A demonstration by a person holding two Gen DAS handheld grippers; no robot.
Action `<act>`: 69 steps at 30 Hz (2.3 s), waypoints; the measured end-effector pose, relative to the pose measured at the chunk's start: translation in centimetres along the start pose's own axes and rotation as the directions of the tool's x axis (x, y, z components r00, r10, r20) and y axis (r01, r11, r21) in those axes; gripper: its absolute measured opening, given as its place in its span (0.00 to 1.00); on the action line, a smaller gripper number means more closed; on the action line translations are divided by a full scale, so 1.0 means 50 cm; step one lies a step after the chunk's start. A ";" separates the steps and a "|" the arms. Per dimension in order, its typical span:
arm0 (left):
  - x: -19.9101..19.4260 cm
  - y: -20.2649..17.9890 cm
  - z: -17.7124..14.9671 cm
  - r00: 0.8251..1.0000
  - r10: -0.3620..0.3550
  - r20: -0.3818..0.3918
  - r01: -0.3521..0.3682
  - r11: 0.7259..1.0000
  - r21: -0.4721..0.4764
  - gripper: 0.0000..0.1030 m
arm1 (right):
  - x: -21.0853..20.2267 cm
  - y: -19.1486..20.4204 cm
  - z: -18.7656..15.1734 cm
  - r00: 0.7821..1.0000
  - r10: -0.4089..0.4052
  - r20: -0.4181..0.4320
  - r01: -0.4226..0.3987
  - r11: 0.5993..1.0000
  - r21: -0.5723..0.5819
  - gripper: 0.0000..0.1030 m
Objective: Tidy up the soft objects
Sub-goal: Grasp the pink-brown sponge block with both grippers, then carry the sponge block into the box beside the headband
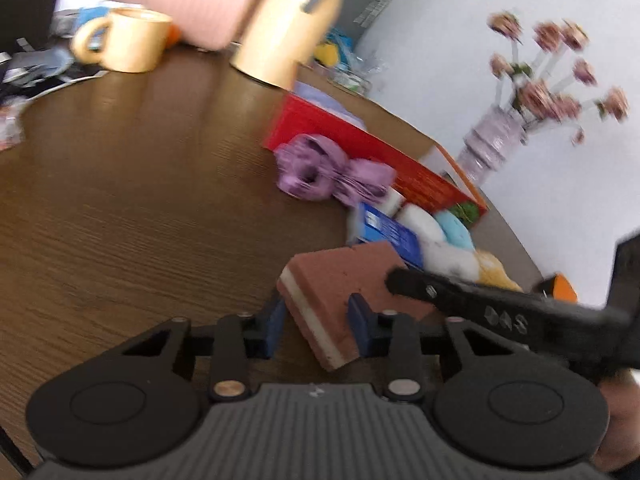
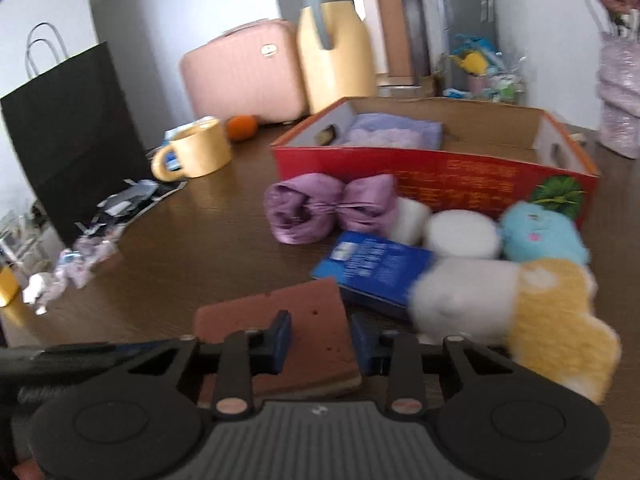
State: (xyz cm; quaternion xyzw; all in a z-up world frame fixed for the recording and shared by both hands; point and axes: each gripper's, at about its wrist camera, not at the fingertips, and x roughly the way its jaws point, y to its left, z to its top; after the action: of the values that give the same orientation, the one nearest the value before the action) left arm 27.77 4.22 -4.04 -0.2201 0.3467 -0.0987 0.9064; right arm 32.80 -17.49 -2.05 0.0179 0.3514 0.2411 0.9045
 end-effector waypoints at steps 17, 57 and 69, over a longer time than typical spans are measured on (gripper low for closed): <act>-0.122 0.004 -0.085 0.988 -0.115 -0.106 0.123 0.989 0.080 0.22 | -0.182 0.034 -0.187 0.995 0.082 0.050 -0.091 0.976 0.196 0.19; 0.391 -0.113 0.450 0.954 0.167 -0.249 -0.113 0.970 0.217 0.27 | 0.286 -0.210 0.365 0.989 0.010 -0.148 0.049 0.921 0.388 0.19; 0.303 -0.171 0.462 0.965 0.242 -0.098 -0.196 0.919 0.341 0.41 | 0.222 -0.184 0.393 0.994 -0.045 -0.103 0.070 0.964 0.257 0.26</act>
State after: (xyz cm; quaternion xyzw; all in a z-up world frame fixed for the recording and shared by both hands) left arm 54.28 -0.72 6.41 -0.0184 0.4096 -0.0678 0.9096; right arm 56.40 -17.94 3.93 0.1148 0.4237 0.1671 0.8828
